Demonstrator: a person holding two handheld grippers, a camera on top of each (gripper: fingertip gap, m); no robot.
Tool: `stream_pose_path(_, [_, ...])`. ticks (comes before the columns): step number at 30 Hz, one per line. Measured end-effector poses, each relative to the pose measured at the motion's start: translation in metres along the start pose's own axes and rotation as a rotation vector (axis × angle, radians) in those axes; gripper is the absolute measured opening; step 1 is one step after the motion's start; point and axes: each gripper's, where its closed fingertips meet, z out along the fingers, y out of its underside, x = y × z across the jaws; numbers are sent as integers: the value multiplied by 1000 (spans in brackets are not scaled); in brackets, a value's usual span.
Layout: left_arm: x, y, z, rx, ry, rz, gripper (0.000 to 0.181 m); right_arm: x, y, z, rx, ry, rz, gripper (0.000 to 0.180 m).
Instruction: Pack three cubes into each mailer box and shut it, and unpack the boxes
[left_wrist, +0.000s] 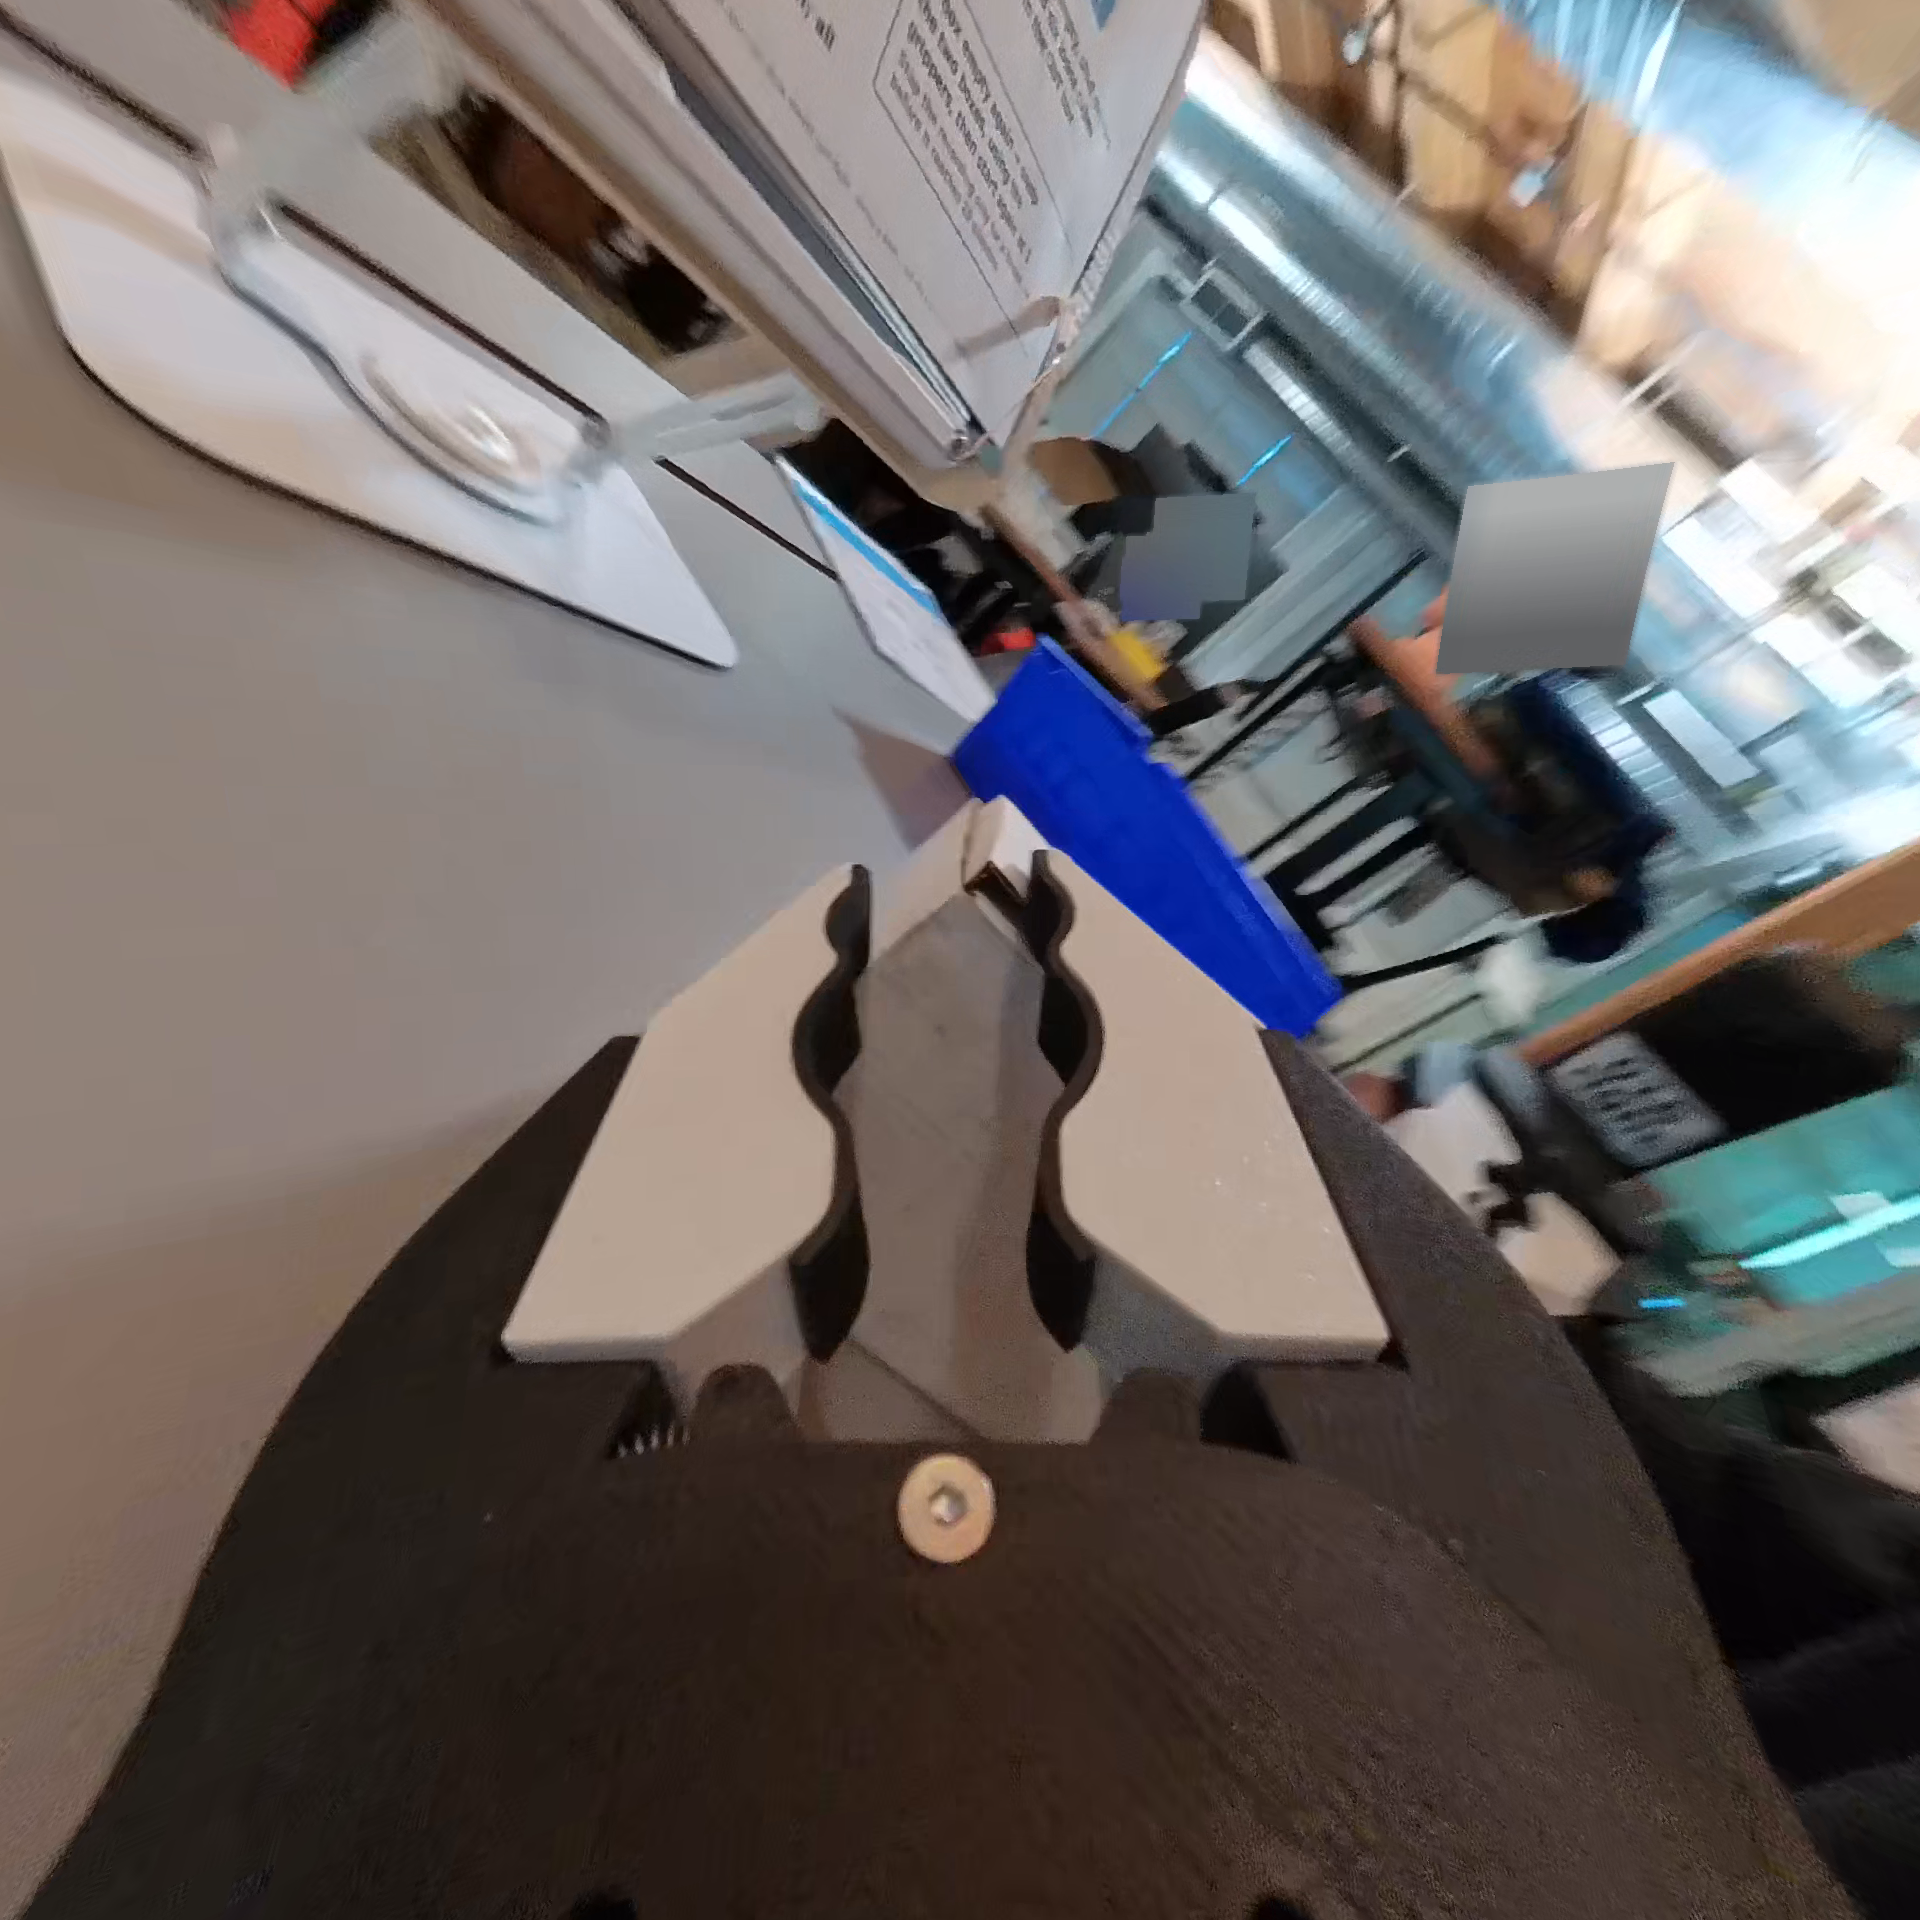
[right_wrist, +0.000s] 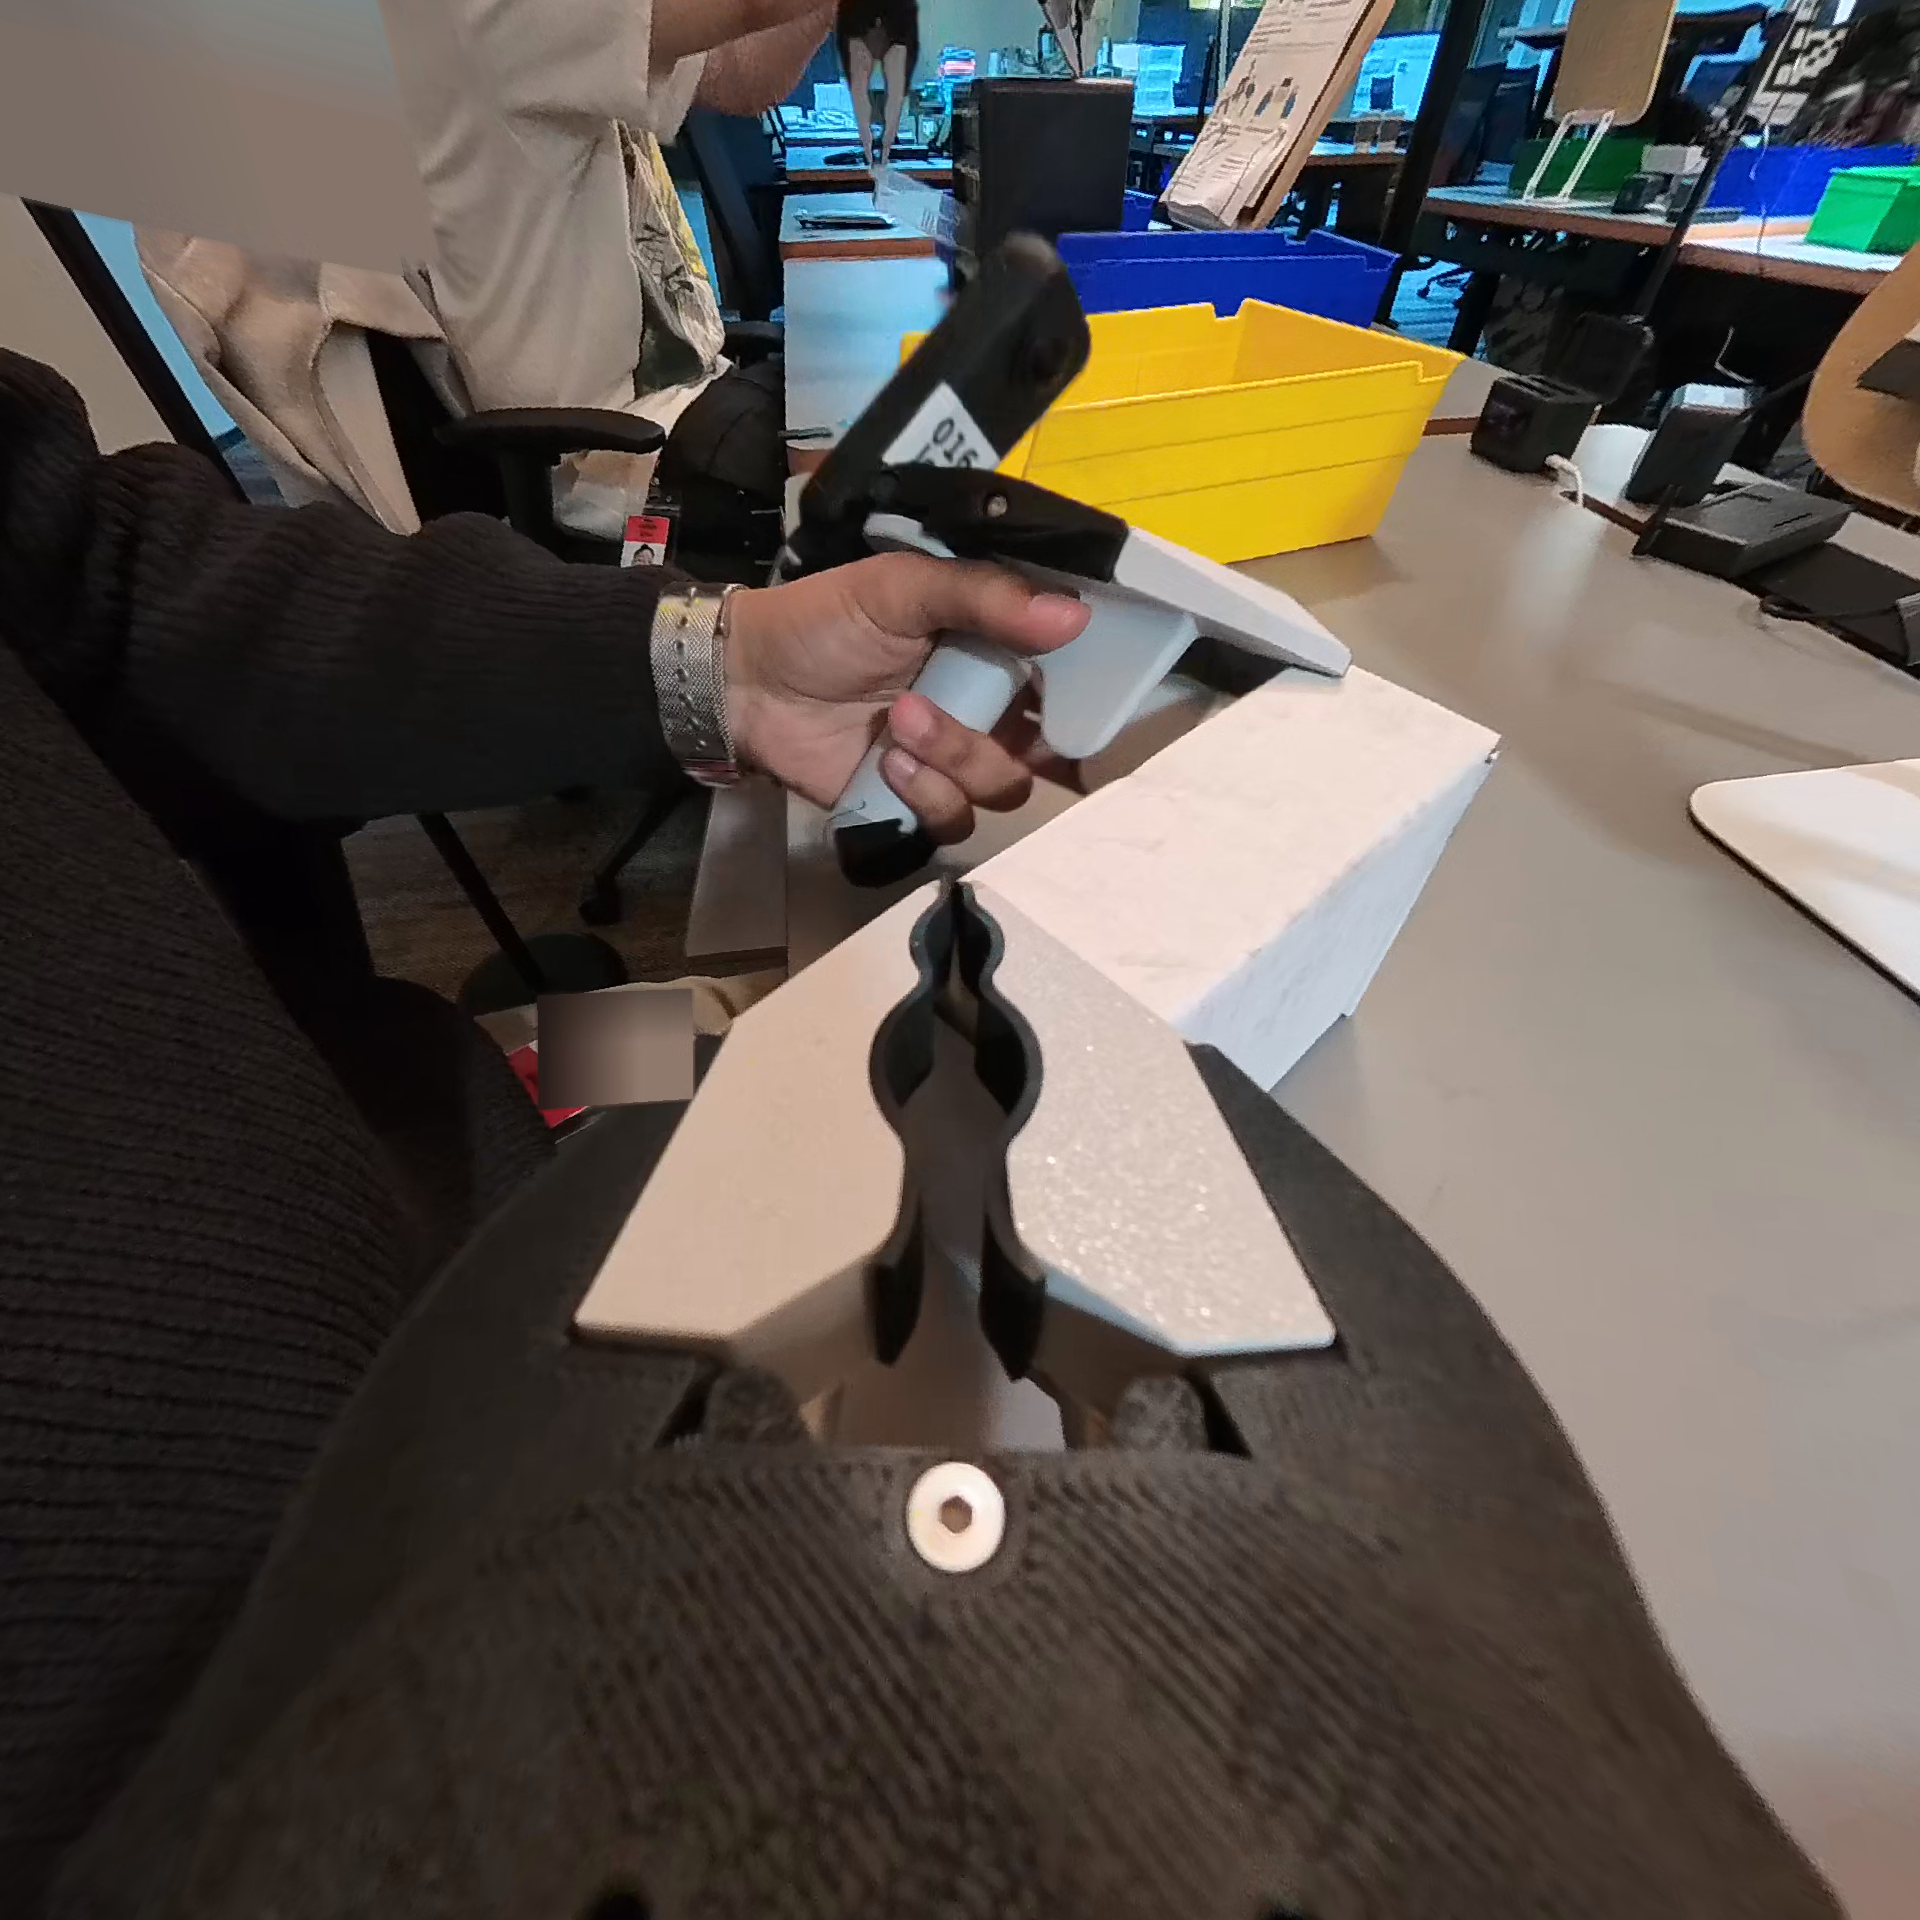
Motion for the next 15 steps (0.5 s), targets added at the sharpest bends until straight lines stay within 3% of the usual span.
stream_pose_path(4, [3, 1, 1, 29, 90, -241, 20, 0, 0, 0, 4, 7, -27, 0])
stream_pose_path(11, [3, 0, 1, 32, 97, -294, 18, 0, -1, 1, 9, 24, -63, 0])
stream_pose_path(15, [5, -3, -1, 33, 82, -178, 13, 3, -4, -2, 31, 29, -30, 5])
